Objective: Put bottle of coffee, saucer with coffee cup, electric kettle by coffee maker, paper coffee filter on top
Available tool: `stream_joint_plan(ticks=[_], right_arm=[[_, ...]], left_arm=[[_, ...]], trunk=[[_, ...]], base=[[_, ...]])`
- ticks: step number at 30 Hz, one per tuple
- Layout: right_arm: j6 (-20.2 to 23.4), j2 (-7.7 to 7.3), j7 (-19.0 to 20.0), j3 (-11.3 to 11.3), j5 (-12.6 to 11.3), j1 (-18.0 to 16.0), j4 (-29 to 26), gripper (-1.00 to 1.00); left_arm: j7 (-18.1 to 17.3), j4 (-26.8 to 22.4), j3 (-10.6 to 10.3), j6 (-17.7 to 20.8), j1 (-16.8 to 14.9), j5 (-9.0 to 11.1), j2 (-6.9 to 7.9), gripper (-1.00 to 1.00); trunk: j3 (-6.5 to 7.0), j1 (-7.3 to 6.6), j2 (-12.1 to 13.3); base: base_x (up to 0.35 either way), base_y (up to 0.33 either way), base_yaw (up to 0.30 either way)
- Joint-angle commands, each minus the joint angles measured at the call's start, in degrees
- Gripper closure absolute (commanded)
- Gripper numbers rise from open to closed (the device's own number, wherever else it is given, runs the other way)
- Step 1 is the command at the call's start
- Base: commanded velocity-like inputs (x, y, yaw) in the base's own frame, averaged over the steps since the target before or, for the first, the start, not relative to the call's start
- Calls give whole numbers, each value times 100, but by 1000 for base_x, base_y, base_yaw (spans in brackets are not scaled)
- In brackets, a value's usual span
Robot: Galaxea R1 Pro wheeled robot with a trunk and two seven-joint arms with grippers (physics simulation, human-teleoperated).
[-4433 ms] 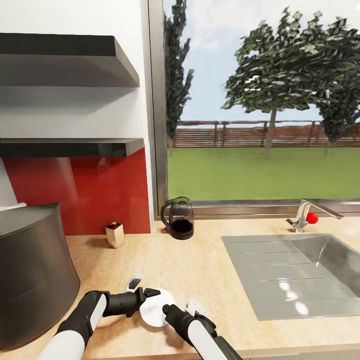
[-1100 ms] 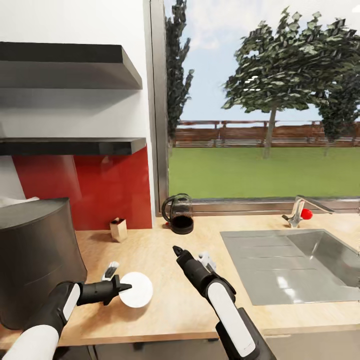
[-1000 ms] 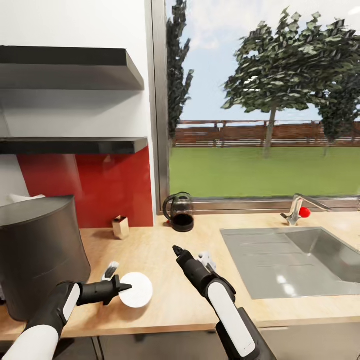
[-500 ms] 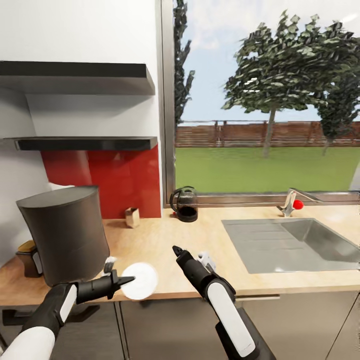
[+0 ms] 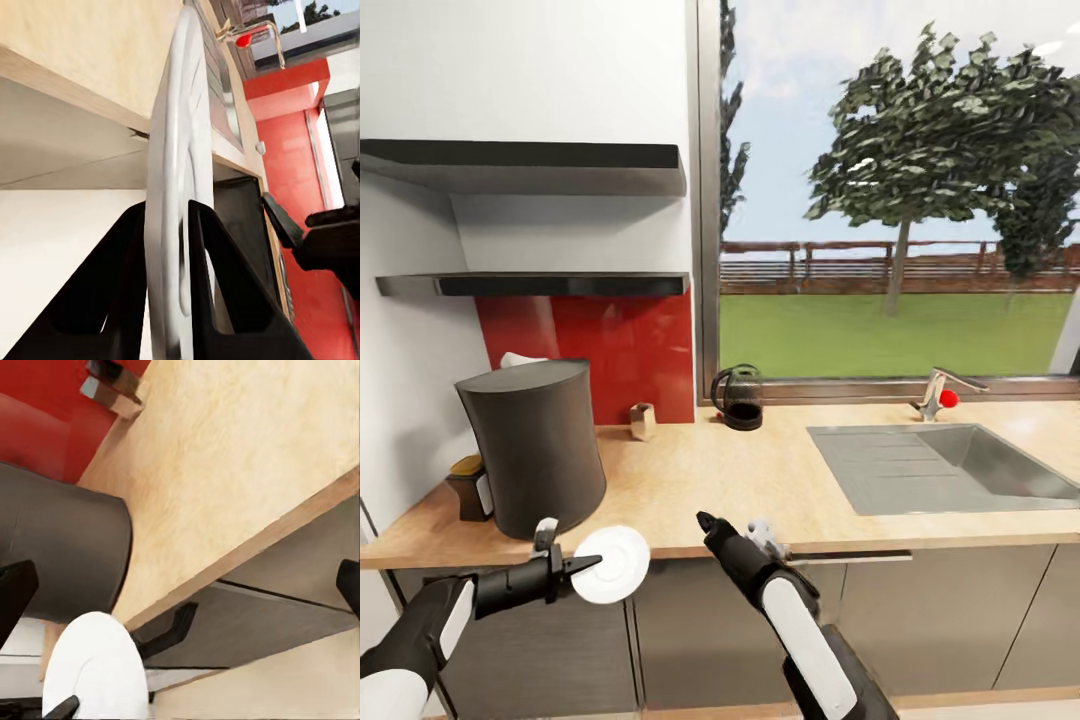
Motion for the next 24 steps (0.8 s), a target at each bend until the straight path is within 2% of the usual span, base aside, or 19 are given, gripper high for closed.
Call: stream_joint_plan(ticks=[1,2,3,4,6,7,8,9,12,13,14,16,17,18,19,20,22,23,24], right_arm=[[10,-35,-35,215,114,-4,64,-100],[5,-78,-35,497,267,-4,111,-100],[-6,-166,-44,1044,517,1,169,-100],[-20,-291,-58,1702,732,3,211,-100],[-51,-463,-75,2610,907,4,303,-100],[-181,-580,-100,3353,986,5,461,-100],[-345,-695,-119,3773,1013,5,643,-100],[-640,-888,-133,4407,1032,5,1002,-100],[-954,-1062,-142,5172,1028,5,1495,-100],[-1105,-1116,-144,5476,1011,5,1799,-100],[-1224,-1157,-145,5682,995,5,2157,-100],[-1303,-1204,-142,5814,926,7,2984,-100],[-1323,-1208,-138,5836,783,16,3482,-100],[-1335,-1203,-130,5848,427,25,4043,-100],[-1343,-1198,-118,5856,-55,30,4558,-100],[-1346,-1197,-85,5863,-930,35,5220,-100],[-1349,-1217,49,5882,-2061,38,5856,-100],[-1349,-1251,399,5893,-2615,39,6224,-100],[-1343,-1314,897,5899,-2907,40,6549,-100]], left_arm=[[6,1,16,30,-3,12,9,100],[6,1,27,30,-6,15,14,100],[6,1,37,31,-12,17,23,100],[5,1,43,31,-16,18,24,100],[0,1,33,27,-24,19,24,100],[1,1,29,26,-36,17,18,100],[-1,1,33,27,-44,18,15,100],[-2,-1,37,30,-57,19,0,100],[-3,-6,48,31,-66,19,-13,100],[-3,-7,52,31,-69,19,-20,100],[-3,-7,55,31,-71,19,-31,100],[-3,-8,56,31,-72,19,-40,100],[-3,-8,58,31,-72,19,-46,100],[-3,-8,62,33,-72,22,-46,100],[-1,-8,69,35,-72,24,-50,100],[4,-8,80,37,-72,33,-53,100],[23,-8,94,37,-72,88,-66,100],[47,-6,104,34,-72,177,-103,100],[72,-3,125,33,-72,261,-147,100]], trunk=[[-2,2,-5],[-2,2,-5],[-2,2,-5],[-2,2,-5],[-2,2,-5],[-2,2,-5],[-2,2,-5],[-2,2,-5],[-2,2,-5],[-2,2,-5],[-2,2,-5],[-2,2,-5],[-2,2,-5],[-2,2,-5],[-2,2,-5],[-2,2,-5],[-2,2,-5],[-2,2,-5],[-2,2,-5]], base=[[-11,7,0],[-7,4,0],[-4,2,0],[-2,1,0],[-1,0,0],[0,0,0],[0,0,0],[0,0,0],[0,0,0],[0,0,0],[0,0,0],[0,0,0],[0,0,0],[0,0,0],[0,0,0],[0,0,0],[0,0,0],[0,0,0],[0,0,0]])
